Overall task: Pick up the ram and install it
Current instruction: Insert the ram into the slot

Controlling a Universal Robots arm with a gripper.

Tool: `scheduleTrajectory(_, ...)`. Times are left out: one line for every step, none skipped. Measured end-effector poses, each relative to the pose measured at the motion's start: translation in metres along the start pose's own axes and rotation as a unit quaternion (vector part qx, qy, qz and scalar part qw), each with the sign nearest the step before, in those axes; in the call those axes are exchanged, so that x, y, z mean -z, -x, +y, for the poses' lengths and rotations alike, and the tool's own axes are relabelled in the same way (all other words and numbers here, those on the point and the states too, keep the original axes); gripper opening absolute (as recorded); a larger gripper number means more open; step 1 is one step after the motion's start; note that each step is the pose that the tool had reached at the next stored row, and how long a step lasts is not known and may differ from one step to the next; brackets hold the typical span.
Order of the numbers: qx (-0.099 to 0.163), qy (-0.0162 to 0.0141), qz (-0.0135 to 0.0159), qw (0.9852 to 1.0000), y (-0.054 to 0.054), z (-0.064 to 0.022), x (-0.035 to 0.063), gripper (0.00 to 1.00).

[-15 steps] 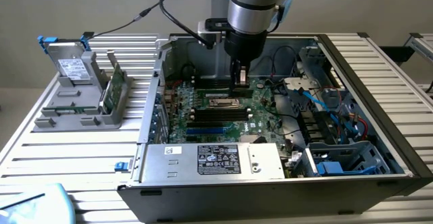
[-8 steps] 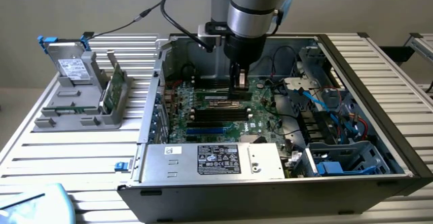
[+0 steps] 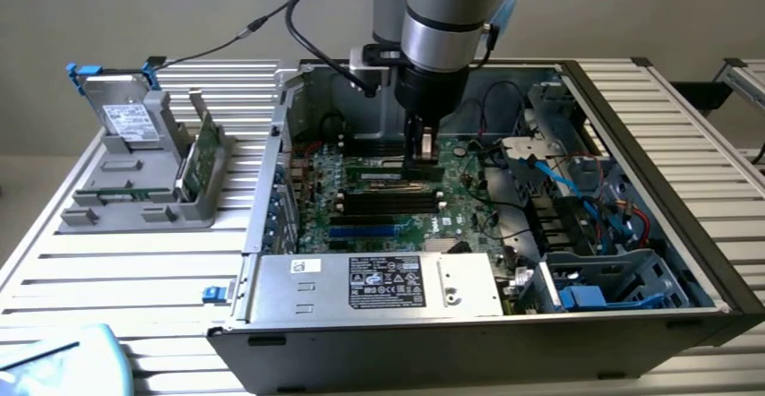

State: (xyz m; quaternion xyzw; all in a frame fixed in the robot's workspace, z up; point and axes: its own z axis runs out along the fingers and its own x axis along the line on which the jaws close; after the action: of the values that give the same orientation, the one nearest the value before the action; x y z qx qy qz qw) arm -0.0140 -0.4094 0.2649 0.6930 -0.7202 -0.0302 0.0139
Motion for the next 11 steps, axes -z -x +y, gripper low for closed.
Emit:
scheduleTrajectory(0.000,0.0001,0.0005,1.0000,0.000,-0.0001,-0.0012,0.14)
scheduleTrajectory(0.000,0.0002,0.0011,1.0000,0.000,-0.0002,-0.0025,0.14)
scheduleTrajectory(0.000,0.0003,0.0017,1.0000,0.000,-0.0002,-0.0039,0.14)
scheduleTrajectory(0.000,0.0004,0.0025,1.0000,0.000,-0.0003,-0.0050,0.14)
scheduleTrajectory(0.000,0.0005,0.0035,1.0000,0.000,-0.0004,-0.0063,0.14)
scheduleTrajectory(0.000,0.0007,0.0042,1.0000,0.000,-0.0004,-0.0074,0.14)
scheduleTrajectory(0.000,0.0009,0.0052,1.0000,0.000,-0.0005,-0.0086,0.14)
scheduleTrajectory(0.000,0.0011,0.0062,1.0000,0.000,-0.0006,-0.0097,0.14)
scheduleTrajectory(-0.001,0.0014,0.0072,1.0000,0.000,-0.0006,-0.0108,0.14)
scheduleTrajectory(-0.001,0.0016,0.0084,1.0000,0.000,-0.0007,-0.0117,0.14)
scheduleTrajectory(-0.001,0.0019,0.0094,1.0000,0.000,-0.0008,-0.0126,0.14)
